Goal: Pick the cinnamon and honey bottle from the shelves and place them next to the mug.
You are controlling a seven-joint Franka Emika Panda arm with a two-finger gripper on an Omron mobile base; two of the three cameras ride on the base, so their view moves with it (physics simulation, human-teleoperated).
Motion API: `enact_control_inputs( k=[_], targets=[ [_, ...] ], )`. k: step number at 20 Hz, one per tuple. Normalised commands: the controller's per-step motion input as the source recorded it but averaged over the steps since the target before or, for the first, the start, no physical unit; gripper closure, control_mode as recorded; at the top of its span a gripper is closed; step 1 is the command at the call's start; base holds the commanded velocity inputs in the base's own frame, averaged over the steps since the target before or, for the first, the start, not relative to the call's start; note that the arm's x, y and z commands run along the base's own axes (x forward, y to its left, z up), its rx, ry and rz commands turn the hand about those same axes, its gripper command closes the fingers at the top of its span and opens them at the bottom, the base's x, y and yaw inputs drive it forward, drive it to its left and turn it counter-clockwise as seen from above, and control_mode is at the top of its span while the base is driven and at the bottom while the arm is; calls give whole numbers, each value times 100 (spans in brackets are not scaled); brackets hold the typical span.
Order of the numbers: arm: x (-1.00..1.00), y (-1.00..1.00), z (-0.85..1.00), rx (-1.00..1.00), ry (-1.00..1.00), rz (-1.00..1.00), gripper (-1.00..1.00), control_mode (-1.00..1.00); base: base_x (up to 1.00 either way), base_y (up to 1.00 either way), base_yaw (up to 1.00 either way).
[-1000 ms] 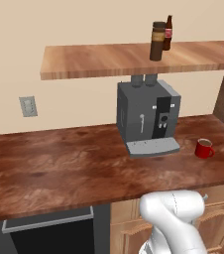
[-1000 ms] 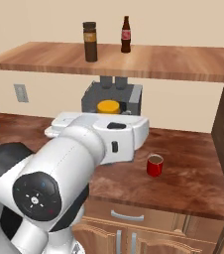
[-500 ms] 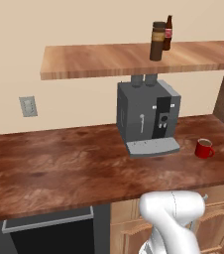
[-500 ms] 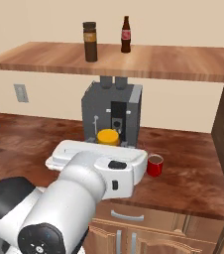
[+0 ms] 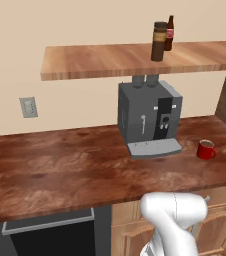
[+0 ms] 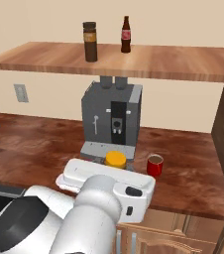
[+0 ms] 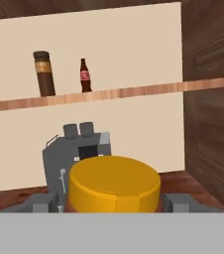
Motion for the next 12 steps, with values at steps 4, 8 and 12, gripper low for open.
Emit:
enact_control_inputs(
  k=[4, 8, 12],
  targets=[
    [0, 0, -60, 8, -9, 1, 100, -100, 0, 0, 0],
    [0, 0, -9, 1, -5, 1, 100, -100, 0, 0, 0],
    [21, 1, -28, 0, -7, 0, 100, -100, 0, 0, 0]
  ],
)
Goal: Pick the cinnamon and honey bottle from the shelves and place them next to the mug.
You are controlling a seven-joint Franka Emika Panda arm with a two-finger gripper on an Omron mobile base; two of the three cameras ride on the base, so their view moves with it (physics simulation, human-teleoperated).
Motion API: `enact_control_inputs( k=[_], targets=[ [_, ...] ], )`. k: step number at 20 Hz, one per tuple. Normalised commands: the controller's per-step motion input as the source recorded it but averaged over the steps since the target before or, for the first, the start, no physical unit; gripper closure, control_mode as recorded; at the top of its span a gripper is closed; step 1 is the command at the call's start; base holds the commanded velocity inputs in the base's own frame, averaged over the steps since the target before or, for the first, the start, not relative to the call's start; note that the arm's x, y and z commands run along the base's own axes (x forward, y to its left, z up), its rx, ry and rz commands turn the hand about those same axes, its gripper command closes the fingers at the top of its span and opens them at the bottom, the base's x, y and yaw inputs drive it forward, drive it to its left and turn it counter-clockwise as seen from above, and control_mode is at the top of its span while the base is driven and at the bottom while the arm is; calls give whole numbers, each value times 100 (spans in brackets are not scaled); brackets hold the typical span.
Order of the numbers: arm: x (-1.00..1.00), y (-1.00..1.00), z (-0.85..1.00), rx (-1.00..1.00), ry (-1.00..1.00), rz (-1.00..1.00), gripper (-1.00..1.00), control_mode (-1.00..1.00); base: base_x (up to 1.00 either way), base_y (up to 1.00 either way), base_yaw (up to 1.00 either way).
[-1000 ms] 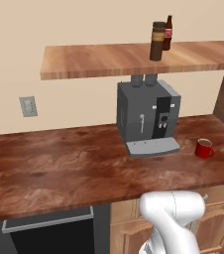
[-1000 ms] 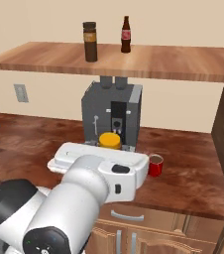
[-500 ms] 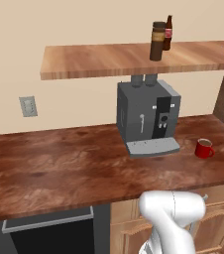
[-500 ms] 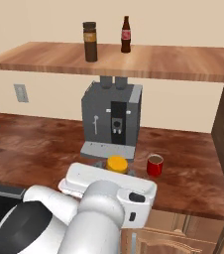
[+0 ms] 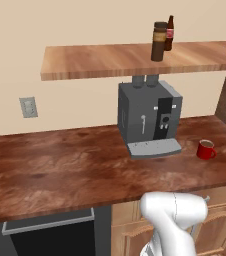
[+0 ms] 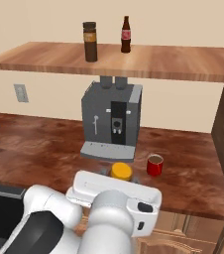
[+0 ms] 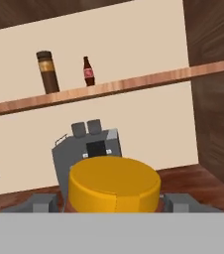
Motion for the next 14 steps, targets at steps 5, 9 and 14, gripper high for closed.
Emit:
enact_control_inputs(
  k=[5, 9, 14],
  targets=[
    [56, 11, -57, 0, -12, 0, 100, -100, 0, 0, 0],
    [53, 10, -56, 0, -13, 0, 100, -100, 0, 0, 0],
    [47, 5, -43, 0, -12, 0, 100, -100, 0, 0, 0]
  ],
)
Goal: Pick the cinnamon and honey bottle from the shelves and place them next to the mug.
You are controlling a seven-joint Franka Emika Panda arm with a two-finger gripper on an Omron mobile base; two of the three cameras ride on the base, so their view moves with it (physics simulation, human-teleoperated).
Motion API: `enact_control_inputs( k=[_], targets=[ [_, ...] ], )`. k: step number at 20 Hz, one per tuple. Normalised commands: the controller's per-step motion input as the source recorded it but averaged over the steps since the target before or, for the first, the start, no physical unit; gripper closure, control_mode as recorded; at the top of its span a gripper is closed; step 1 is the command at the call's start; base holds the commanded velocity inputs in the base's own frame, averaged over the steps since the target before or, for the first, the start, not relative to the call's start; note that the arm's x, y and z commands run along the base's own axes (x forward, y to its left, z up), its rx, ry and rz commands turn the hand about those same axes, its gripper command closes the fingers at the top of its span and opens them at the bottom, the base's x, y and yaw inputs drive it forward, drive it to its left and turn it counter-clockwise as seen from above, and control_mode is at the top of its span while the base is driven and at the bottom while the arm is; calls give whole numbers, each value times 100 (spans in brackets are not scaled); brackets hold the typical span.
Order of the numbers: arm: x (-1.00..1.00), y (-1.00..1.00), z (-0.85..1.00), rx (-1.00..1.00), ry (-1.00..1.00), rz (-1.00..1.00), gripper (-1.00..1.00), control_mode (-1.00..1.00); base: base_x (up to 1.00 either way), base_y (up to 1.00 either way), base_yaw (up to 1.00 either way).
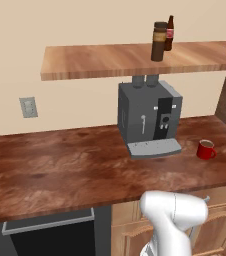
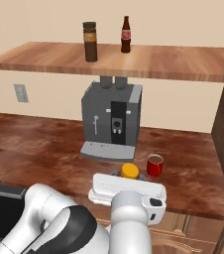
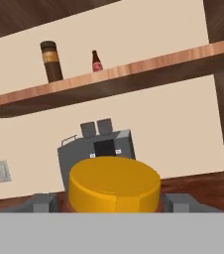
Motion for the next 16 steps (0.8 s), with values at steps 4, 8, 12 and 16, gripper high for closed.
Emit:
enact_control_inputs(
  k=[4, 8, 12, 16],
  targets=[
    [46, 1, -40, 0, -11, 0, 100, -100, 0, 0, 0],
    [41, 0, -48, -3, -11, 0, 100, -100, 0, 0, 0],
    [31, -1, -56, -4, -9, 0, 100, -100, 0, 0, 0],
    [49, -6, -44, -2, -7, 0, 100, -100, 0, 0, 0]
  ],
)
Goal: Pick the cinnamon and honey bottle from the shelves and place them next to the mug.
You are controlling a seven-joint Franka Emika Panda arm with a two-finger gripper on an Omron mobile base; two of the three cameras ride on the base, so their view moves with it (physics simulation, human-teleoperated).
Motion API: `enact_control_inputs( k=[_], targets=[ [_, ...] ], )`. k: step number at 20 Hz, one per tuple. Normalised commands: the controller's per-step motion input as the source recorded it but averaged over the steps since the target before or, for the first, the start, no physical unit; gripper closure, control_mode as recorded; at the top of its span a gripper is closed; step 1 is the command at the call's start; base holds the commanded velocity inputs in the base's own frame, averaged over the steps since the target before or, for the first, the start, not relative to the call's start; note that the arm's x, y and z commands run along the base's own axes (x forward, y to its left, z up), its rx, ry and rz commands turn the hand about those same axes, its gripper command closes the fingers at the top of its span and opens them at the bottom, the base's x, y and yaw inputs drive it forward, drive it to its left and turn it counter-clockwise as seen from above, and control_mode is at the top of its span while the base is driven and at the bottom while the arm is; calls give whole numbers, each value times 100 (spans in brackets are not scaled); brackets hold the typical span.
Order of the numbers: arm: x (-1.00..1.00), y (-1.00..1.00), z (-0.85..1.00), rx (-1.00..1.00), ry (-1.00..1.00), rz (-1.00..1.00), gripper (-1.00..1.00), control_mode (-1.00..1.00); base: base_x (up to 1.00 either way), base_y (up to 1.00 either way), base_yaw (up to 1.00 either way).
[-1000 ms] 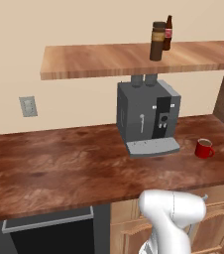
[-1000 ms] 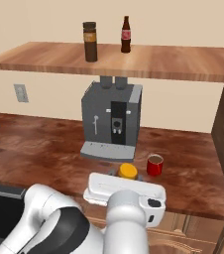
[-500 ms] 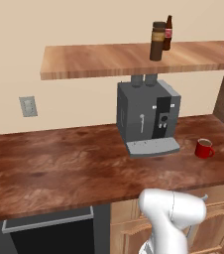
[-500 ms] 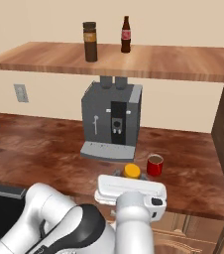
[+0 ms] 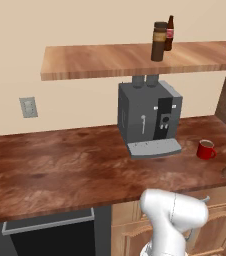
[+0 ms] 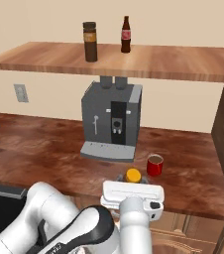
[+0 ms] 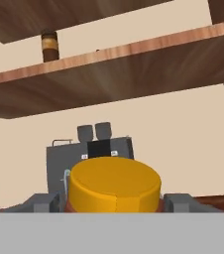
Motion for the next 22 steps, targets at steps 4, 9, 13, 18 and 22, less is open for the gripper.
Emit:
enact_control_inputs(
  k=[4, 9, 13, 18, 22],
  targets=[
    [21, 0, -4, 0, -1, 0, 100, -100, 0, 0, 0],
    [50, -24, -2, 0, 5, -1, 100, -100, 0, 0, 0],
    [85, -72, -11, 0, 0, -3, 100, -100, 0, 0, 0],
    [57, -78, -20, 0, 0, -5, 100, -100, 0, 0, 0],
    [25, -100, -35, -1, 2, -7, 100, -100, 0, 0, 0]
  ],
)
